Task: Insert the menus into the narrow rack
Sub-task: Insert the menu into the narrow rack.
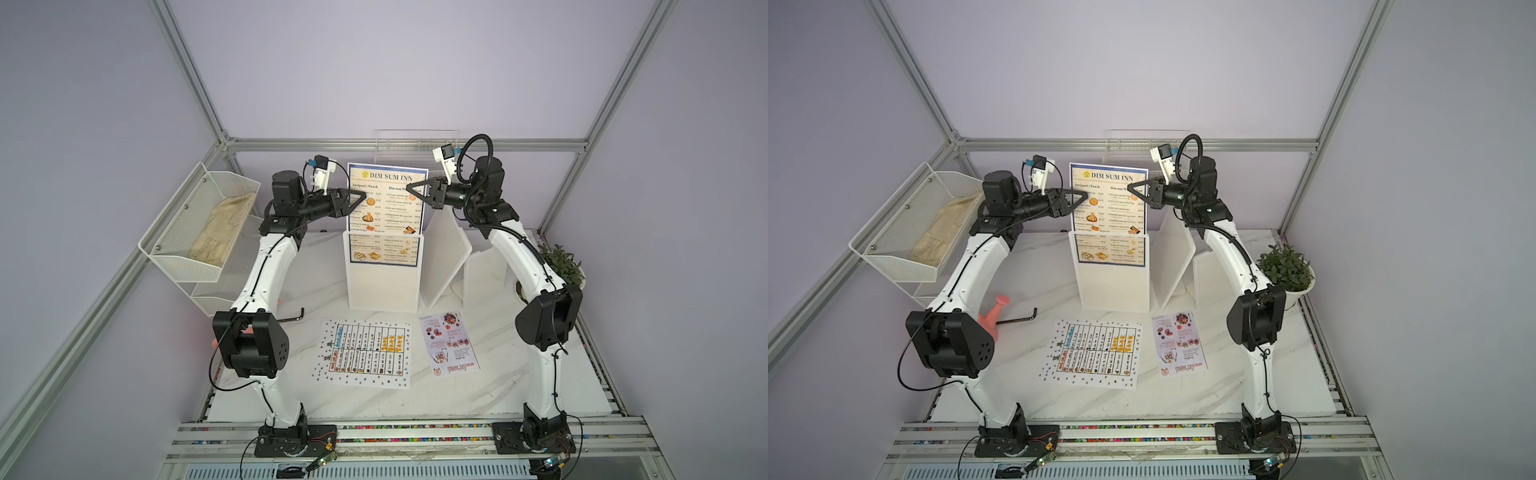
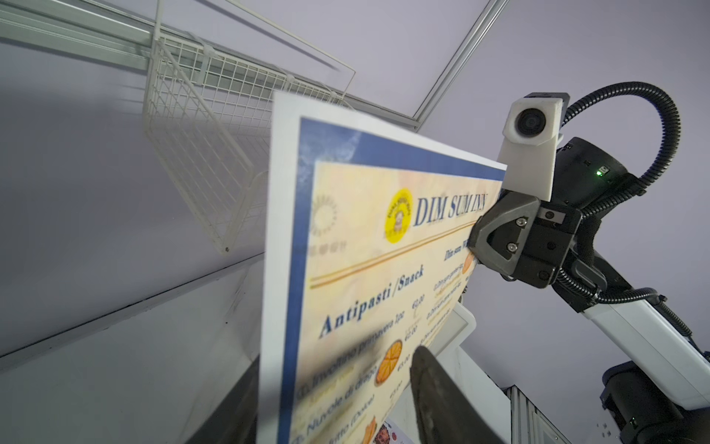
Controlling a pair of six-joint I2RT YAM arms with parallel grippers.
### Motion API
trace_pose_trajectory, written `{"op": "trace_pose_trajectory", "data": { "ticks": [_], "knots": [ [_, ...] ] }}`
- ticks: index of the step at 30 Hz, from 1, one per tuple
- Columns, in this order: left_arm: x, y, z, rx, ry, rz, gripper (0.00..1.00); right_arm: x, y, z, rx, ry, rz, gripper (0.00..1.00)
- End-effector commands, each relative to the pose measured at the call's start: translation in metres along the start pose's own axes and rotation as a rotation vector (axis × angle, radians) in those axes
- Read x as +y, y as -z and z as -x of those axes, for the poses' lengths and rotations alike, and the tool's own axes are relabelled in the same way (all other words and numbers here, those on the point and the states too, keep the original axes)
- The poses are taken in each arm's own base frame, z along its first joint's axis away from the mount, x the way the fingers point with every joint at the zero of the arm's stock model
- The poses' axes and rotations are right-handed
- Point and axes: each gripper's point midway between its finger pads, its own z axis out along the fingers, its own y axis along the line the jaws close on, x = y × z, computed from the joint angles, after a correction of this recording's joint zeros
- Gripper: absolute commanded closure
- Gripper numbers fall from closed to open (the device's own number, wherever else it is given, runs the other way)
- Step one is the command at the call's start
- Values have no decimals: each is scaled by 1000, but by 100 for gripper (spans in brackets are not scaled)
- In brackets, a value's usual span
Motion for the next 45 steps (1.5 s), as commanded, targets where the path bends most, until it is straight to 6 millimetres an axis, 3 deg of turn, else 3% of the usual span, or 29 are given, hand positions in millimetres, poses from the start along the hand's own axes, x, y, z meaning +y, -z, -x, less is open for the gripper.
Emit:
{"op": "trace_pose_trajectory", "data": {
  "ticks": [1, 34, 45],
  "knots": [
    [-19, 12, 15, -42, -54, -17, 41, 2, -5, -7, 23, -6, 21, 99],
    [-16, 19, -9, -30, -36, -1, 48, 10, -1, -33, 54, -37, 39, 98],
    [-13, 19, -12, -26, -30, 7, 60, 15, 1, -21, 36, -2, 18, 78]
  ]
}}
